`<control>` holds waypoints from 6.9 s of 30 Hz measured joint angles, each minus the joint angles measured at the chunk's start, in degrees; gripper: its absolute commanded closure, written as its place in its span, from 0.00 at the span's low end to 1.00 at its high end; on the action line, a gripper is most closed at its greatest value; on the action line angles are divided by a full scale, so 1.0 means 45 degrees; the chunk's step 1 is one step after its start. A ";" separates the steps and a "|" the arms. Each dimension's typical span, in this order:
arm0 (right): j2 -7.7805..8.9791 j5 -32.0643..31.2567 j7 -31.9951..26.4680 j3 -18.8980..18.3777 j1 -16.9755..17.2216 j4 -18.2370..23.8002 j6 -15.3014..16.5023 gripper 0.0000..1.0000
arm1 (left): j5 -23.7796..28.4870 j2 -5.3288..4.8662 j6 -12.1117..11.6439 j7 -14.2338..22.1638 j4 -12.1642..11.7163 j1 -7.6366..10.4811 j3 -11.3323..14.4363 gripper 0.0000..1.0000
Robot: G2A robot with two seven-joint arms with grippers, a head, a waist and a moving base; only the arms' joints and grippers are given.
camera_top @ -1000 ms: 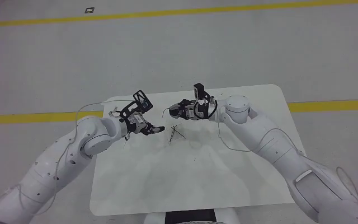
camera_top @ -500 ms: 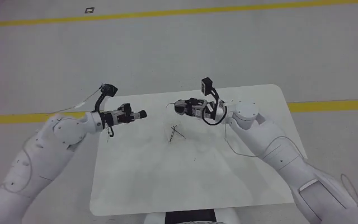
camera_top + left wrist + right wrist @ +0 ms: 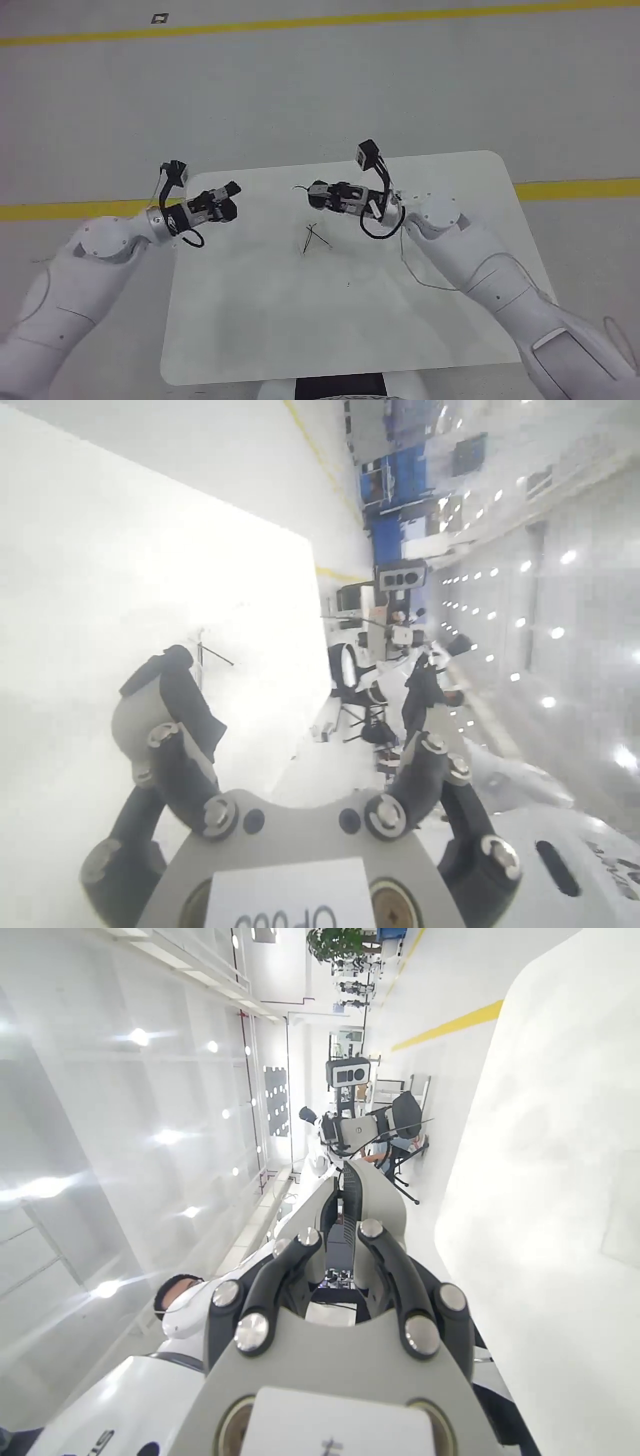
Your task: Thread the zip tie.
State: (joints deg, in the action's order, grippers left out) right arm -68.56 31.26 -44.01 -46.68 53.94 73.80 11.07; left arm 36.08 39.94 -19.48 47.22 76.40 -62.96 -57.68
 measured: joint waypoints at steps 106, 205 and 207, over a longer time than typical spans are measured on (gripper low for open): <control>-0.1743 -0.0354 -0.2812 0.1150 -0.0394 -0.0473 -0.0908 1.00 | 0.5021 0.1621 0.0913 0.6384 -0.0612 -0.0696 -0.0388 0.68; -0.1645 -0.1653 -0.2835 -0.0412 0.0652 0.0511 -0.1166 0.00 | 0.4327 0.1540 -0.0010 0.5856 -0.1106 -0.1330 -0.3552 1.00; -0.1645 -0.1653 -0.2835 -0.0412 0.0652 0.0511 -0.1166 0.00 | 0.4294 0.1576 0.0001 0.5912 -0.1151 -0.1336 -0.3788 1.00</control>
State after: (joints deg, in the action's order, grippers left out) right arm -75.96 23.82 -56.77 -48.53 56.88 76.10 5.82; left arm 55.41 47.03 -19.47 73.83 71.22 -68.97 -74.73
